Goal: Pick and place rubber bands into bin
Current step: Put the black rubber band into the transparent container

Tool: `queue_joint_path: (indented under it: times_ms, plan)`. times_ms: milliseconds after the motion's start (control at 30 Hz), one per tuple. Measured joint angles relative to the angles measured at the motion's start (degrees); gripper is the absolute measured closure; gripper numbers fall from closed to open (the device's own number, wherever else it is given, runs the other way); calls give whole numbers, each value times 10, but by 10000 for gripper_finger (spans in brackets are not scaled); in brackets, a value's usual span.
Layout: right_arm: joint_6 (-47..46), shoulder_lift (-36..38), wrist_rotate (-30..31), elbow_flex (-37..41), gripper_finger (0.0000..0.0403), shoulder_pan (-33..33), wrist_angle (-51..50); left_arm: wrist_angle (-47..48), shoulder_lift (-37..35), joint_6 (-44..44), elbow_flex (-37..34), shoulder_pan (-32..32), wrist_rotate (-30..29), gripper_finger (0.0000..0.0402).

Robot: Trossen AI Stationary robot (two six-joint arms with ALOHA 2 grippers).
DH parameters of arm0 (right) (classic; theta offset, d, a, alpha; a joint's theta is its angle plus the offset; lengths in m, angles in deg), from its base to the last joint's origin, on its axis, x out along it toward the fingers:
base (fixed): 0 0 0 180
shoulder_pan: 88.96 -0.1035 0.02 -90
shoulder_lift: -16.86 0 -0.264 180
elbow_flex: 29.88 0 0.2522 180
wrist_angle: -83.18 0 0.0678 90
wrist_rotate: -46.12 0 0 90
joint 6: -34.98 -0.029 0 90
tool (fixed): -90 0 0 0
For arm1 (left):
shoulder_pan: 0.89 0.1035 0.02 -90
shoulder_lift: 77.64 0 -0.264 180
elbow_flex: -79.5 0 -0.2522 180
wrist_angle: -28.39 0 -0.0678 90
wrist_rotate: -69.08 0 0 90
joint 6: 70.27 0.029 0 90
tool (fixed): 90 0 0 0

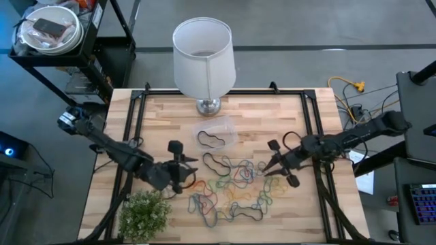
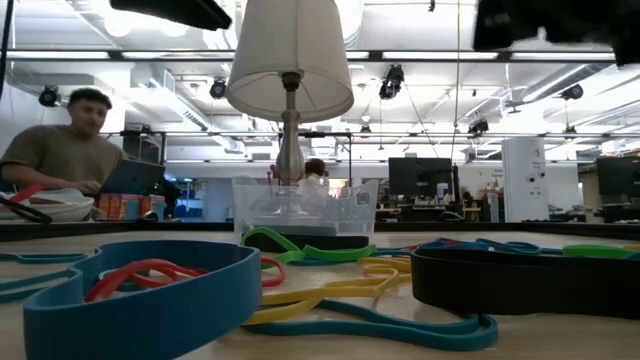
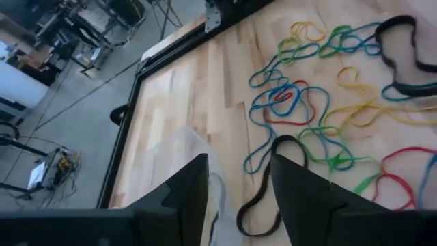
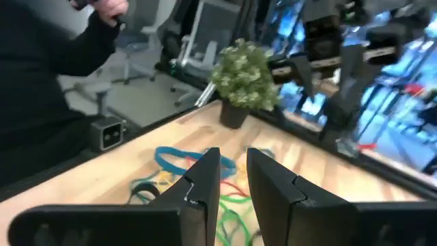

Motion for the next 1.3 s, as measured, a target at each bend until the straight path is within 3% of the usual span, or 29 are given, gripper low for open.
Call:
queue_joint_path:
  times_ms: [267, 433, 767, 933, 1300]
  plan:
    - [-78, -183, 244, -213, 335, -60, -289, 0, -11, -31, -25, -33, -11, 257]
    - [-103, -308, 251, -315, 335, -91, -356, 0, -4, -33, -27, -44, -11, 257]
    - [-58, -503, 250, -487, 335, -114, -463, 0, -3, -45, -29, -63, -11, 257]
    - [-33, -549, 296, -515, 335, -103, -465, 0, -3, -45, -30, -66, -11, 257]
    - [-78, -584, 303, -514, 335, -52, -457, 0, -7, -47, -38, -68, -11, 257]
